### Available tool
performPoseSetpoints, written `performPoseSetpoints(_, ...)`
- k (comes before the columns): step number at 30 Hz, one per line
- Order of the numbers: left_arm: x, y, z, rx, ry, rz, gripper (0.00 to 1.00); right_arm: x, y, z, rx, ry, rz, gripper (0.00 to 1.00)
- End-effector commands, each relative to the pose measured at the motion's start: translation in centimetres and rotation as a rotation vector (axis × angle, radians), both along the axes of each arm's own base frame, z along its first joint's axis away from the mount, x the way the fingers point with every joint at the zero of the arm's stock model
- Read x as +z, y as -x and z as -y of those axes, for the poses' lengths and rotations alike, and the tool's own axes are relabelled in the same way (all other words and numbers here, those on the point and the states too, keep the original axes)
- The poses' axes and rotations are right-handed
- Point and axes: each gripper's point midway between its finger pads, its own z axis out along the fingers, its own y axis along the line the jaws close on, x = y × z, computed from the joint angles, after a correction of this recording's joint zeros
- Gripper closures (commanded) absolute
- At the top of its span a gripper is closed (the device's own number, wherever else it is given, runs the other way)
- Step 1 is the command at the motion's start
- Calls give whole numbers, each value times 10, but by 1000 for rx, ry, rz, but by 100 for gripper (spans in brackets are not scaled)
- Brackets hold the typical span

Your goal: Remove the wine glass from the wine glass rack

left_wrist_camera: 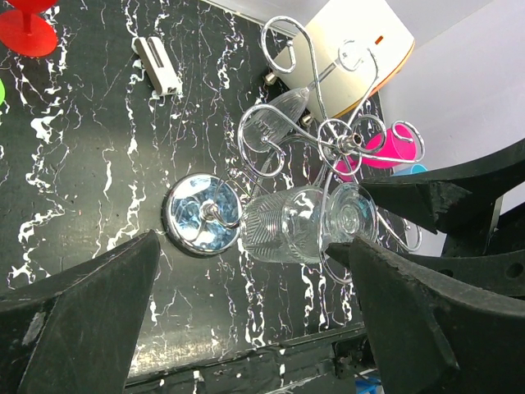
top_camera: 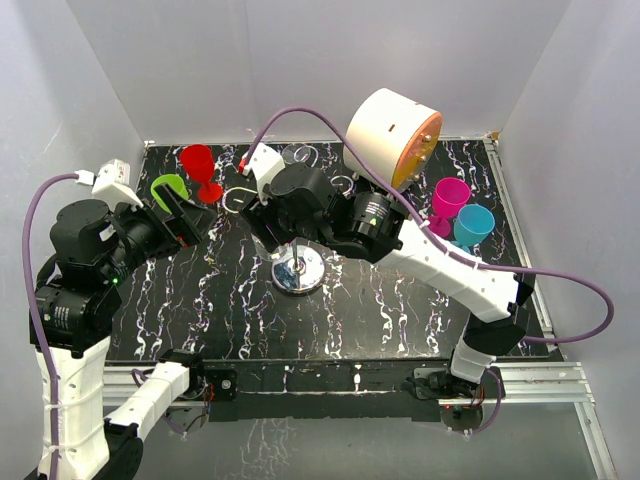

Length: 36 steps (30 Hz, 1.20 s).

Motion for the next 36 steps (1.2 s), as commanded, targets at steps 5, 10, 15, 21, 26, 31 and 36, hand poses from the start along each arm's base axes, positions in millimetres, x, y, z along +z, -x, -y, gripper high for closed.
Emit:
performPoseSetpoints(5, 3, 5, 0, -10, -4, 15, 1, 52, -5, 15, -71, -147, 81, 100)
performPoseSetpoints(10, 3, 4, 1, -13, 1, 13, 1, 52, -4, 22, -89, -140, 85, 100)
performPoseSetpoints(15, 4, 4, 3, -19, 9, 15, 1, 51, -5, 29, -109, -136, 82, 100)
performPoseSetpoints(21, 5, 4, 4, -21, 14, 14, 1, 56, -1, 35, -112, -158, 81, 100)
performPoseSetpoints(26, 5, 4, 5, -25, 18, 14, 1, 55, 0, 37, -113, -164, 76, 100)
performPoseSetpoints(31, 5, 5, 4, -22, 17, 14, 1, 53, 1, 40, -122, -176, 68, 100)
performPoseSetpoints(36, 6, 5, 5, -27, 22, 16, 1, 49, 2, 34, -155, -223, 3, 100)
